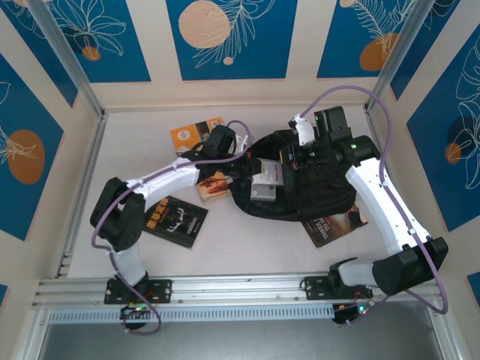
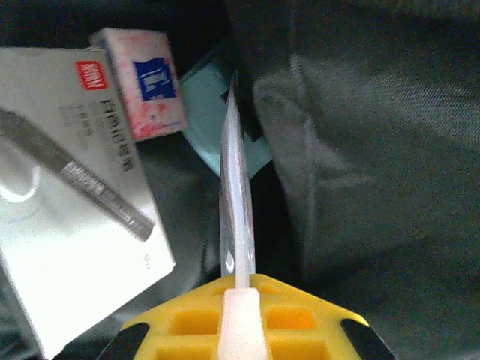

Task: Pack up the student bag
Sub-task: Place the loose stationery in the student bag.

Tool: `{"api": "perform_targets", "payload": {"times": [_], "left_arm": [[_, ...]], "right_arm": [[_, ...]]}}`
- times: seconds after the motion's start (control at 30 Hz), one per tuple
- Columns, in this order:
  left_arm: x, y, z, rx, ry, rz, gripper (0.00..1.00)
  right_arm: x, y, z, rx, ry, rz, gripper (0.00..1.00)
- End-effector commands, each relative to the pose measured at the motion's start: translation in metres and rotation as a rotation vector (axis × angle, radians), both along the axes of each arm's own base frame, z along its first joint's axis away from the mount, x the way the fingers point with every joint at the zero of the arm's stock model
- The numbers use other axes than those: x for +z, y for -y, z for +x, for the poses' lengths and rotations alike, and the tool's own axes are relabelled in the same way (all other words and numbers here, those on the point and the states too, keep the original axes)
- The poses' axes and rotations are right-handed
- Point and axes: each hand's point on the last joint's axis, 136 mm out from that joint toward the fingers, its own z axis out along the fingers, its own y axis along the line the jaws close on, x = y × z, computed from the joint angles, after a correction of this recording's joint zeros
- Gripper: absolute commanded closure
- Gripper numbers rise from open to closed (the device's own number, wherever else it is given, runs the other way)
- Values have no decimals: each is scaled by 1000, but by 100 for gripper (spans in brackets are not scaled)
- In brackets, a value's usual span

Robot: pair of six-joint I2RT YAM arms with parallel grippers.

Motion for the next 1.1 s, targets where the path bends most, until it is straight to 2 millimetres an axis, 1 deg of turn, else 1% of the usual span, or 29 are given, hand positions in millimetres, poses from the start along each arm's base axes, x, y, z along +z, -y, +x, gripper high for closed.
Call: {"api": "perform_targets", "payload": {"times": [0.0,0.07,0.17,0.33,0.43,0.5,0.57,0.63,0.7,0.8,0.87,0.9,0.97,1.07], "left_arm": [[30,27,2,-40,21,-156,100],[25,35,1,-37,3,-169,100],[12,49,0,-27,-41,-181,100],[-20,75,5,-16,-128,-177,100],[-33,89,9,-22,-148,-167,99],[-38,100,10,-29,-157,-161,90],[-41,108,11,-41,-171,-167,78],[-42,112,11,-52,-194,-177,66],[-42,107,10,-52,-190,-156,57],[-42,92,10,-36,-166,-86,41],[-39,83,10,-28,-161,-71,35],[-37,78,10,-24,-159,-64,30],[-36,67,11,-12,-155,-38,27],[-32,50,10,3,-145,-5,27]], "right_arm": [[27,-13,-3,57,72,94,100],[28,-15,-1,56,69,100,100],[28,-16,2,51,59,107,100],[29,-18,9,31,61,121,100],[27,-20,13,29,51,134,100],[25,-21,14,24,42,147,100],[22,-23,16,21,35,154,100],[21,-21,18,7,44,147,100],[22,-16,20,-14,61,136,100],[25,-10,22,-33,79,131,100],[25,-8,23,-45,82,133,100],[25,-7,23,-48,84,135,100],[22,-4,24,-60,85,128,100],[21,0,26,-78,89,124,100]]}}
